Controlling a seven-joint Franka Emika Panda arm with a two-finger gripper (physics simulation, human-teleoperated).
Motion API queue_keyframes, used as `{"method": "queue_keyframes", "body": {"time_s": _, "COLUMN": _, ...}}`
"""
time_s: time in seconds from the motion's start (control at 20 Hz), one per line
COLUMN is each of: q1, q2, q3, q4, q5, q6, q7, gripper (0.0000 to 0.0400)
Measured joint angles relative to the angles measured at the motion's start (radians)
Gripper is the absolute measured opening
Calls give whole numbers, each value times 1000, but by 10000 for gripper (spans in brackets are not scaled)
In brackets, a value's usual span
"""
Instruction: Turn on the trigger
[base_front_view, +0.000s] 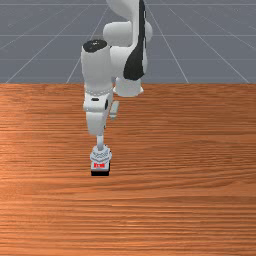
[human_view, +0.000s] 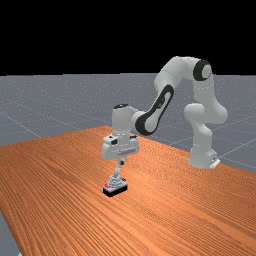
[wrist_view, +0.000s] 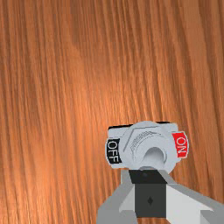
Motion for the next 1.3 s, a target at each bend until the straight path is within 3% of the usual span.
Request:
{"method": "queue_keyframes", "body": {"time_s": 0.2, "q1": -3, "q2": -5, "q3": 3, "q4": -18, "q5": 9, "q6": 30, "q7": -8, "gripper": 0}}
{"method": "queue_keyframes", "body": {"time_s": 0.25, "q1": 17, "q2": -14, "q3": -10, "q4": -51, "q5": -12, "q6": 100, "q7": 13, "gripper": 0}}
{"method": "queue_keyframes", "body": {"time_s": 0.6, "q1": 11, "q2": -52, "q3": -8, "q4": -99, "q5": -6, "q6": 90, "q7": -3, "gripper": 0}}
{"method": "queue_keyframes", "body": {"time_s": 0.75, "q1": 41, "q2": -40, "q3": -34, "q4": -117, "q5": -51, "q6": 148, "q7": 43, "gripper": 0}}
{"method": "queue_keyframes", "body": {"time_s": 0.8, "q1": 10, "q2": -13, "q3": -6, "q4": -71, "q5": -9, "q6": 70, "q7": 4, "gripper": 0}}
{"method": "queue_keyframes", "body": {"time_s": 0.85, "q1": 6, "q2": 4, "q3": -2, "q4": -63, "q5": -3, "q6": 70, "q7": 0, "gripper": 0}}
{"method": "queue_keyframes", "body": {"time_s": 0.9, "q1": 10, "q2": -1, "q3": 1, "q4": -102, "q5": 31, "q6": 162, "q7": 29, "gripper": 0}}
{"method": "queue_keyframes", "body": {"time_s": 1.0, "q1": 10, "q2": 13, "q3": 3, "q4": -101, "q5": 44, "q6": 177, "q7": 43, "gripper": 0}}
{"method": "queue_keyframes", "body": {"time_s": 1.05, "q1": -47, "q2": 7, "q3": 52, "q4": -90, "q5": 100, "q6": 152, "q7": -79, "gripper": 0}}
{"method": "queue_keyframes", "body": {"time_s": 1.1, "q1": 4, "q2": 7, "q3": 8, "q4": -99, "q5": 49, "q6": 173, "q7": 30, "gripper": 0}}
{"method": "queue_keyframes", "body": {"time_s": 1.3, "q1": 0, "q2": 8, "q3": 9, "q4": -94, "q5": 57, "q6": 166, "q7": 24, "gripper": 0}}
